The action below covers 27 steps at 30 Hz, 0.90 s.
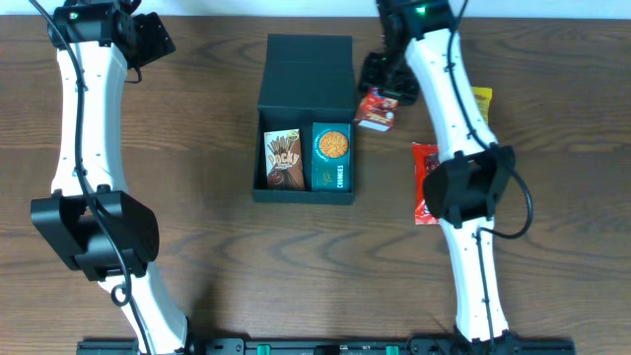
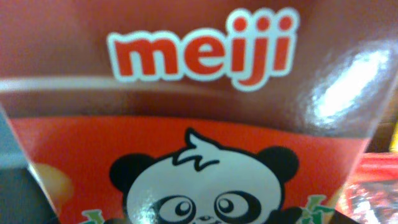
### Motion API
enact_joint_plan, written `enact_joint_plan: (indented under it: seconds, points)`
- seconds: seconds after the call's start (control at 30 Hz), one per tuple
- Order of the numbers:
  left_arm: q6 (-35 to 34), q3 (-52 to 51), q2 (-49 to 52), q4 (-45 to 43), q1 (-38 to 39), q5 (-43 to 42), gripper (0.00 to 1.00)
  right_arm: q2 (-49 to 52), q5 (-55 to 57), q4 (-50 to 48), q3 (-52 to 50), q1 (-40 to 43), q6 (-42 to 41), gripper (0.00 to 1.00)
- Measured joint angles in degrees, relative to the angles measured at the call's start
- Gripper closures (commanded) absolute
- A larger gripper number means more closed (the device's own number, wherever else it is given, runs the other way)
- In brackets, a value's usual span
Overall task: Pack container
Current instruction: 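Lower the Hello Panda box into the black box, right gripper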
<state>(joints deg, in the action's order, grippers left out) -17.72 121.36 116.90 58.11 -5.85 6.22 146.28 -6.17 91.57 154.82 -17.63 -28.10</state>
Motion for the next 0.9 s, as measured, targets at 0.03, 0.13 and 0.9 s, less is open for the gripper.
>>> enact_joint_plan:
  seconds: [0.03, 0.13, 0.9]
  points:
    - [0.0, 0.0, 0.0, 0.0, 0.0, 0.0, 0.05, -0.1, -0.5, 0.5, 0.1, -1.4, 0.9, 0.34]
    - [0.0, 0.0, 0.0, 0.0, 0.0, 0.0, 0.05, -0.2, -1.4, 2.5, 0.2, -6.3, 3.5, 0.34]
    - [0.0, 0.0, 0.0, 0.0, 0.0, 0.0, 0.05, -0.2, 2.6, 2.4, -10.6, -14.4, 5.3, 0.35]
